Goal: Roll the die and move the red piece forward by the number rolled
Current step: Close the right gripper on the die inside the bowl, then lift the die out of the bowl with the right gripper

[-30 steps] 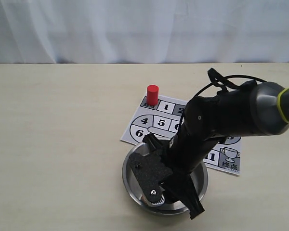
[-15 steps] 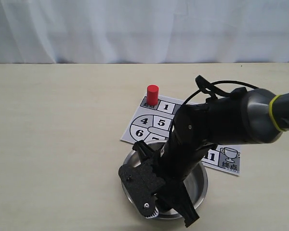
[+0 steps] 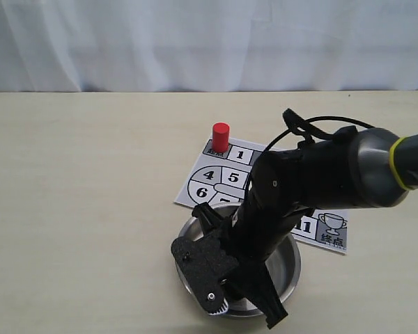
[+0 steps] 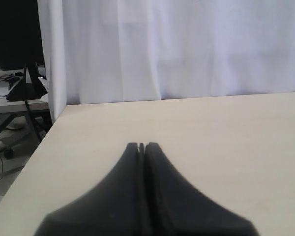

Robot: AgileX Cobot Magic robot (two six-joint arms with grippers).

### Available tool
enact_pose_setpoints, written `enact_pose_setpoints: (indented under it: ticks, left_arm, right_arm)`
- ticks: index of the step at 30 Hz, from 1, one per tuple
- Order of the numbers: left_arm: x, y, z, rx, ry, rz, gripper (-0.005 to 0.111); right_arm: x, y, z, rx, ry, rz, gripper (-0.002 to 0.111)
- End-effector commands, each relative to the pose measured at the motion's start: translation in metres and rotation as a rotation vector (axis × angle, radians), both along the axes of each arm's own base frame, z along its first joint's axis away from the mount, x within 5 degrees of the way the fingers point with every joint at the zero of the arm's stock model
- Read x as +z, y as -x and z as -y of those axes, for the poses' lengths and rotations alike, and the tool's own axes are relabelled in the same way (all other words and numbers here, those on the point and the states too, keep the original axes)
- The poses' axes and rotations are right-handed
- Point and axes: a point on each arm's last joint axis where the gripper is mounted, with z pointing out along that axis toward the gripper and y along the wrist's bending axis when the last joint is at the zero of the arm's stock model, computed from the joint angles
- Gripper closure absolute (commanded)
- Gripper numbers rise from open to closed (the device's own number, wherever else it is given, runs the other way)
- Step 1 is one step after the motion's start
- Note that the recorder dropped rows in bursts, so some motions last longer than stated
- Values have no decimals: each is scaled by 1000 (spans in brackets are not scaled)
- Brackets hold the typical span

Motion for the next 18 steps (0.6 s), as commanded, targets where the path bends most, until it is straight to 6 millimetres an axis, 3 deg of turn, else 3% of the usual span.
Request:
enact_pose_setpoints:
  ticks: [1,9,18]
  left_arm:
    - [2,0,0,-2,12,11,107]
    - [2,0,0,-2,12,11,107]
    - [2,0,0,-2,12,11,107]
  right_arm:
    - [8,0,0,0,-10,13,104]
    - [40,-2,3,-174,-67,73,104]
    - [67,-17,18,-502,-79,243,104]
